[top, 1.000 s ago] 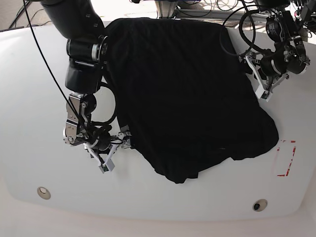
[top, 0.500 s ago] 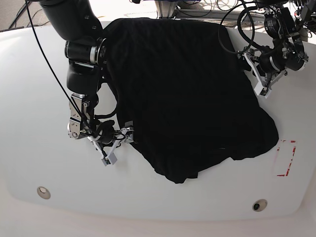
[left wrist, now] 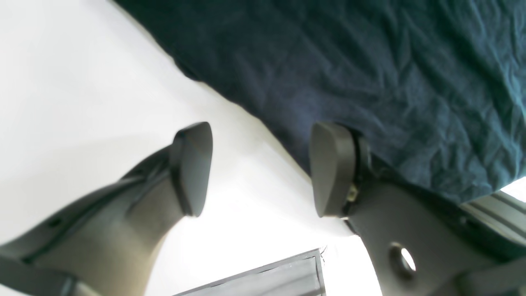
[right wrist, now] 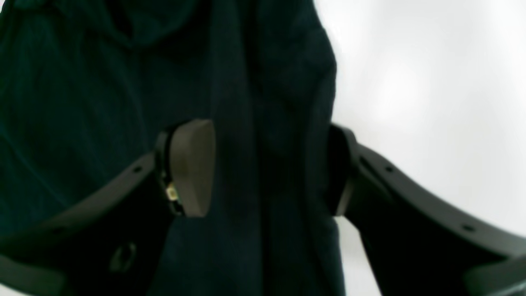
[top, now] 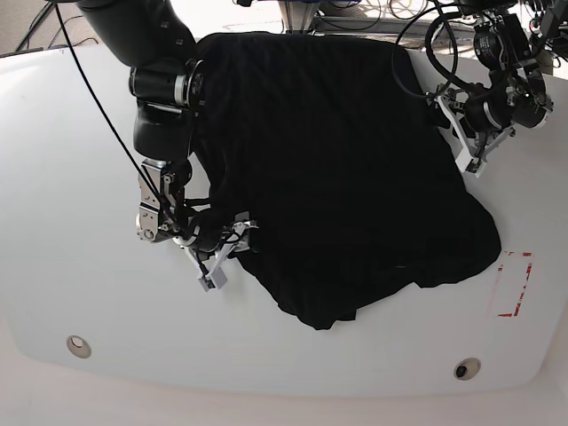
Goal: Layout the t-shirt on the table in an organized manner, then fold the t-shirt properly
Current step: 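Hold the shirt with the right gripper and regrasp with the left gripper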
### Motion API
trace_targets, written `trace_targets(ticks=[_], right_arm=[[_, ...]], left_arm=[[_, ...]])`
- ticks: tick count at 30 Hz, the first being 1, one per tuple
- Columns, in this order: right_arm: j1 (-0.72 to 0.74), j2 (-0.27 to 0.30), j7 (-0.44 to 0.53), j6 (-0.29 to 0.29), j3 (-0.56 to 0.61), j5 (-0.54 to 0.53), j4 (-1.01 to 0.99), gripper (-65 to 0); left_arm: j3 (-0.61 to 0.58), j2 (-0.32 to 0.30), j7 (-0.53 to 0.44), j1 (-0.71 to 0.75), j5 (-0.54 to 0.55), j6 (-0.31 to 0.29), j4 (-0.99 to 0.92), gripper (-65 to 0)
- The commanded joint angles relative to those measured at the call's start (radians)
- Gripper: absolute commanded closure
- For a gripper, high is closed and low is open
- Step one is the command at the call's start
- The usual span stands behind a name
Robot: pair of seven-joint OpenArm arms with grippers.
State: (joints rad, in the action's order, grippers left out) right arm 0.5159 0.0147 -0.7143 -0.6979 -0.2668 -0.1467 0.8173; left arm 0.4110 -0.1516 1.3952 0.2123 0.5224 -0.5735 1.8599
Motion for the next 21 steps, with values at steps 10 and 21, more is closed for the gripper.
trace_targets(ticks=[10, 21], right_arm=[[0.002, -0.002, -0.029, 0.000, 0.002, 0.006, 0.007, -36.5], [0.002, -0.002, -0.034, 0.000, 0.004, 0.006, 0.007, -36.5]], left_arm=[[-0.017, 0.036, -0.044, -0.011, 0.005, 0.002, 0.013, -35.3], [-0.083, 0.043, -0.113, -0.004, 0.008, 0.093, -0.016, -35.7]])
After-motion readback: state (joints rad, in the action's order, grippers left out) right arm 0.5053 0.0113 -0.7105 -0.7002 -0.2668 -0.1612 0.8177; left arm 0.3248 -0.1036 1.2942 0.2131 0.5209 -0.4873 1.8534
